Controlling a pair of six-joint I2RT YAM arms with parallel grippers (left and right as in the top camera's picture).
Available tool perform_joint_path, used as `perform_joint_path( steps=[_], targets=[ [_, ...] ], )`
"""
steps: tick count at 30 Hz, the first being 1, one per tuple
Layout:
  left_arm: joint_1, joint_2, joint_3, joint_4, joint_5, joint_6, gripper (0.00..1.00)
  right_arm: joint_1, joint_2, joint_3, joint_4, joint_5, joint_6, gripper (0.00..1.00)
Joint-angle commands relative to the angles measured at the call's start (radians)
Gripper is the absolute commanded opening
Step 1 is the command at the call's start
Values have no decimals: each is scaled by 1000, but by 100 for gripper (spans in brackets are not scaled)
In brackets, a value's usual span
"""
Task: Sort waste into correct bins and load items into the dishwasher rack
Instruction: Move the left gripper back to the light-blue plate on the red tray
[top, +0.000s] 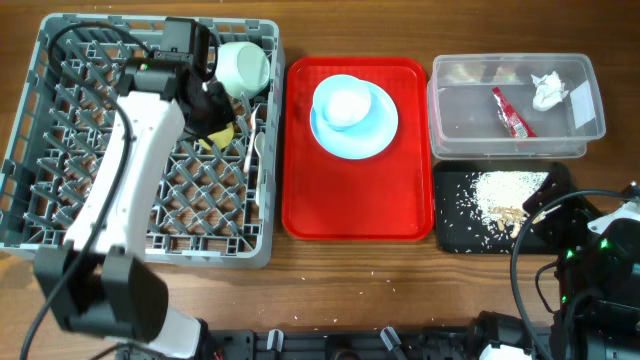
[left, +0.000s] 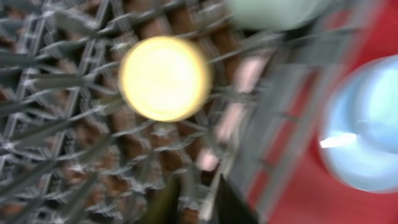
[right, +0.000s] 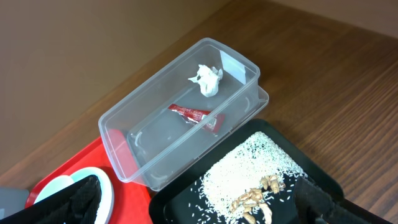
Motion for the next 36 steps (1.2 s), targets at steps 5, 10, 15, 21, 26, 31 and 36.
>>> perform_joint_path(
  steps=[5, 10, 15, 21, 26, 31, 36],
  targets=[
    [-163, 115, 2, 89, 110, -8, 30, -3, -4, 8, 3, -5, 6, 100],
    [-171, 237, 2, 192, 84, -8, 30, -3, -4, 8, 3, -5, 6, 100],
    [-191, 282, 0, 245, 83, 59, 22, -3, -4, 8, 3, -5, 6, 100],
    [-204, 299, 0, 312, 16, 146, 21, -3, -4, 8, 3, -5, 6, 100],
    [-218, 302, 0, 332, -7, 236, 24, -3, -4, 8, 3, -5, 6, 100],
    [-218, 303, 0, 441, -72, 257, 24, -3, -4, 8, 3, -5, 6, 100],
    [-235, 303, 0, 396, -93, 255, 15, -3, -4, 8, 3, -5, 6, 100]
  ],
)
